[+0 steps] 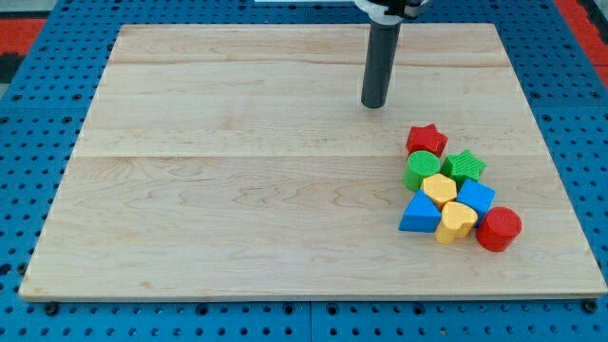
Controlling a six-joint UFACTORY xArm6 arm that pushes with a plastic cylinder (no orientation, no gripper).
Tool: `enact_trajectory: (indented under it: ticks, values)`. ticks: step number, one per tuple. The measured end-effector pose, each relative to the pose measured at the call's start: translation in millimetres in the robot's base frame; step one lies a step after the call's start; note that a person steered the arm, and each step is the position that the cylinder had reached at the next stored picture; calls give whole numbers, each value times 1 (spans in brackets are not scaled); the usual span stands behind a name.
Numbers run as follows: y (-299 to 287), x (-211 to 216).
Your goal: Move your arm closer to the green star
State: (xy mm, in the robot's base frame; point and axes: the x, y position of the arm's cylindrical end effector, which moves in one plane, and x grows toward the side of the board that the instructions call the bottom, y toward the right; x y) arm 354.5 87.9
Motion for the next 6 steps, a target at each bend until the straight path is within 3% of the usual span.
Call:
enact_trajectory:
  ticks: [2,4,6]
  values:
    - [4,0]
    - [83,0]
    - [120,41]
